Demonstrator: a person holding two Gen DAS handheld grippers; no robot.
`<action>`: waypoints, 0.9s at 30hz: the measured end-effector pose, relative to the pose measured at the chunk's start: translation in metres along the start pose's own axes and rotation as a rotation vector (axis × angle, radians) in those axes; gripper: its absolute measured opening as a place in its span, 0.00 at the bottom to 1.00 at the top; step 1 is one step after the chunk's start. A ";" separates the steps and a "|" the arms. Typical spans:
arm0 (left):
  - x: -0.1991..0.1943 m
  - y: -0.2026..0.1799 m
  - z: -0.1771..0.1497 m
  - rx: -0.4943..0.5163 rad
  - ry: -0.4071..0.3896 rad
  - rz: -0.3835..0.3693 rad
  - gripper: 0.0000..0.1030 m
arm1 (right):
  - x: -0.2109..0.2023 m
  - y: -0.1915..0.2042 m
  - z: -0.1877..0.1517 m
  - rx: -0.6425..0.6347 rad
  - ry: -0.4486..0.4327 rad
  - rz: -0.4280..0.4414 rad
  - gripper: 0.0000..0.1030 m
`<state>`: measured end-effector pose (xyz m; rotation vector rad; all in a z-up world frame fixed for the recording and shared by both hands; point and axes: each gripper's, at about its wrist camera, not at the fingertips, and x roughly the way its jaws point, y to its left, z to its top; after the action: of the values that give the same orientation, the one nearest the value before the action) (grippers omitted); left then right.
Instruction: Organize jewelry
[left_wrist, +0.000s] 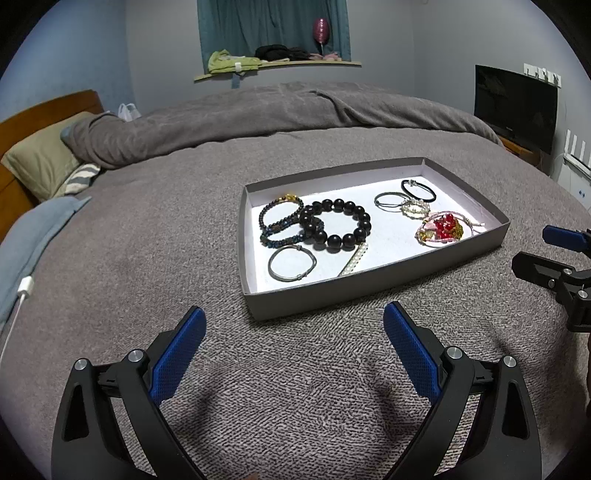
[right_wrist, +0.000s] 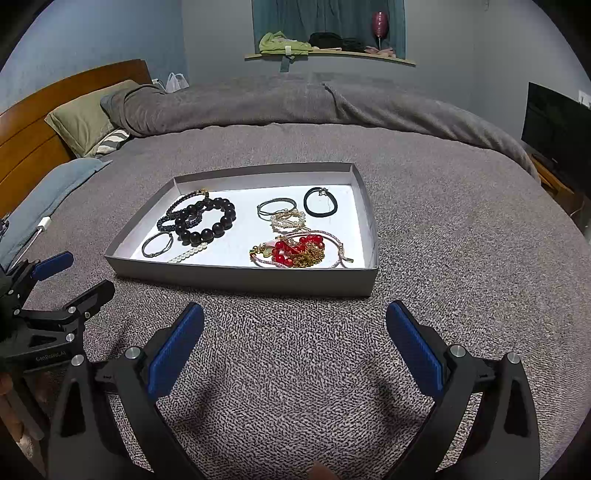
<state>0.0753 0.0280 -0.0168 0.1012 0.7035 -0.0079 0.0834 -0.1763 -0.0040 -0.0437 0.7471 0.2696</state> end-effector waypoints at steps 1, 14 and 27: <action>0.000 0.000 0.000 0.000 0.000 0.000 0.93 | 0.000 0.000 0.000 0.000 0.000 0.000 0.95; 0.000 0.000 0.000 0.002 0.000 0.000 0.93 | -0.001 0.000 0.000 -0.001 -0.002 -0.002 0.95; 0.000 -0.001 0.000 0.004 0.003 0.000 0.93 | 0.000 -0.002 0.000 0.003 -0.002 -0.008 0.95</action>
<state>0.0753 0.0268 -0.0164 0.1047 0.7061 -0.0090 0.0839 -0.1786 -0.0040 -0.0432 0.7456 0.2609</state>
